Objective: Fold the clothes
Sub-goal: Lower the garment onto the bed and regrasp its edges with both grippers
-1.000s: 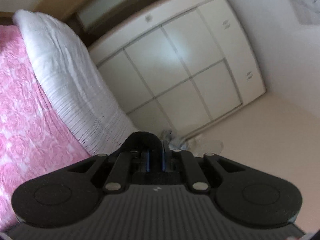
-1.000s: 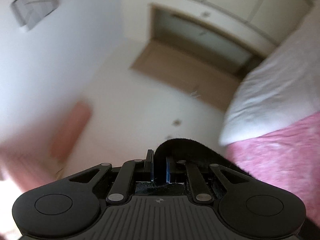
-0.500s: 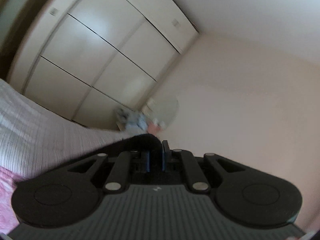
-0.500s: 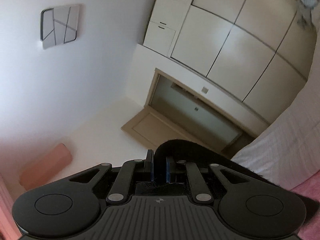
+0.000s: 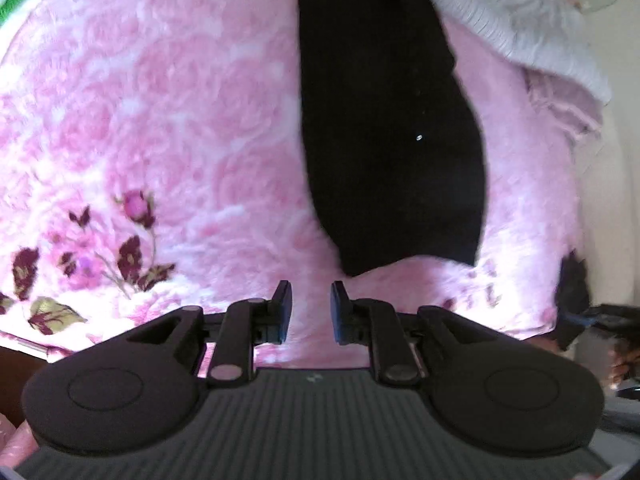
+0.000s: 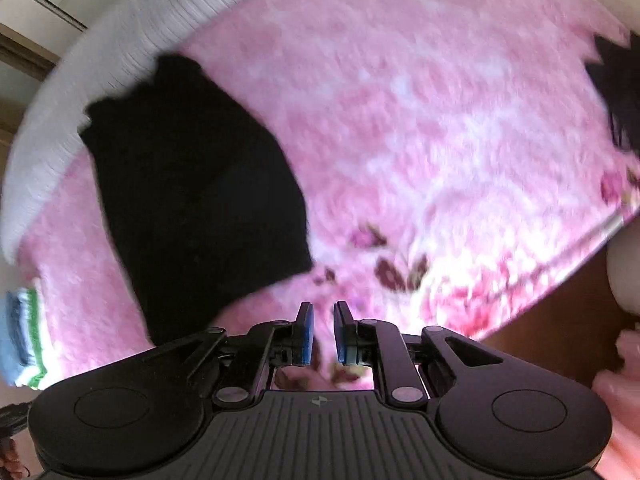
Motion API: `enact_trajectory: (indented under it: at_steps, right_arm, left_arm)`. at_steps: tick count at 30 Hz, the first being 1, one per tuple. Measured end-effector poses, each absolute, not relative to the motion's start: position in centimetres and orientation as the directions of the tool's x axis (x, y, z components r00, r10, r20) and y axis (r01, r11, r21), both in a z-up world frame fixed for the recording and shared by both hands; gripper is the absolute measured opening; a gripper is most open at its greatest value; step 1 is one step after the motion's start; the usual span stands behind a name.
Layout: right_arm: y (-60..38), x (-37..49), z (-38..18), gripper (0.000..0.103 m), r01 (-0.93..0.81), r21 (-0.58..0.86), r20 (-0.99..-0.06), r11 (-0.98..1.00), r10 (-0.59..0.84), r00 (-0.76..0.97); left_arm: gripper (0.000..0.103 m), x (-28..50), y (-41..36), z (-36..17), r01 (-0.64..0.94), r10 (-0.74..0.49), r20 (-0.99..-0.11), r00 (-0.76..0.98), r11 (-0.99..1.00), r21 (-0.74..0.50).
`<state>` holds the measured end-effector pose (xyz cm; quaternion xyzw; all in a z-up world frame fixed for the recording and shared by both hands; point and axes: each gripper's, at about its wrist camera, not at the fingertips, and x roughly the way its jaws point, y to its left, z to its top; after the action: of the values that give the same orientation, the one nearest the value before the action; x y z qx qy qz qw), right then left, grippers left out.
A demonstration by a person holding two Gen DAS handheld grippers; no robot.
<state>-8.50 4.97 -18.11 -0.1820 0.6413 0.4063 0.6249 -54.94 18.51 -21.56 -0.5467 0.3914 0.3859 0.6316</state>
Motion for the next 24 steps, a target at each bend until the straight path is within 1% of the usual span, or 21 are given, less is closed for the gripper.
enact_trajectory:
  at_steps: [2,4,7,9,13,15,18,19,21,22,24]
  right_arm:
    - [6.1,-9.0,-19.2,0.019,-0.772,0.284,-0.950,0.568,0.275,-0.148]
    - [5.6,-9.7,-20.9,0.032,-0.804,0.278,-0.948,0.525,0.284,-0.143]
    - [5.3,-10.3,-24.2,0.045,-0.836,0.262,-0.949,0.481,0.286,-0.133]
    - [5.4,-10.4,-26.6,0.047,-0.852,0.248,-0.951,0.462,0.283,-0.124]
    - [5.8,-10.3,-32.1,0.048,-0.878,0.217,-0.962,0.427,0.247,-0.117]
    - [5.7,-9.7,-33.4,0.048,-0.862,0.251,-0.952,0.441,0.271,-0.139]
    - [5.7,-8.6,-35.1,0.048,-0.827,0.310,-0.931,0.469,0.325,-0.165]
    - [5.6,-8.2,-35.3,0.048,-0.815,0.335,-0.920,0.473,0.351,-0.175]
    - [5.8,-7.3,-36.0,0.048,-0.788,0.390,-0.894,0.477,0.402,-0.199]
    - [5.9,-7.0,-36.3,0.048,-0.776,0.415,-0.881,0.475,0.422,-0.213]
    - [6.2,-6.5,-37.0,0.048,-0.753,0.462,-0.856,0.468,0.458,-0.240]
  left_arm:
    - [0.029,-54.9,17.7,-23.3,-0.909,0.069,-0.908,0.413,0.092,-0.406]
    - [0.033,-54.6,17.6,-25.5,-0.899,0.072,-0.897,0.437,0.069,-0.432]
    - [0.035,-53.2,17.8,-29.7,-0.877,0.065,-0.875,0.479,0.008,-0.480]
    - [0.035,-52.3,17.0,-31.8,-0.861,0.079,-0.862,0.501,-0.058,-0.505]
    - [0.036,-51.1,15.7,-35.8,-0.800,0.125,-0.828,0.546,-0.215,-0.560]
    - [0.036,-50.7,15.2,-37.4,-0.758,0.162,-0.812,0.561,-0.293,-0.582]
    - [0.036,-50.0,15.1,-38.9,-0.693,0.232,-0.772,0.591,-0.344,-0.634]
    - [0.037,-49.8,15.1,-39.2,-0.674,0.256,-0.755,0.603,-0.342,-0.654]
    - [0.043,-49.2,15.2,-39.9,-0.666,0.286,-0.743,0.606,-0.328,-0.670]
    - [0.044,-49.0,15.2,-40.4,-0.670,0.299,-0.741,0.601,-0.317,-0.671]
    - [0.043,-48.9,15.0,-41.1,-0.665,0.333,-0.736,0.589,-0.318,-0.676]
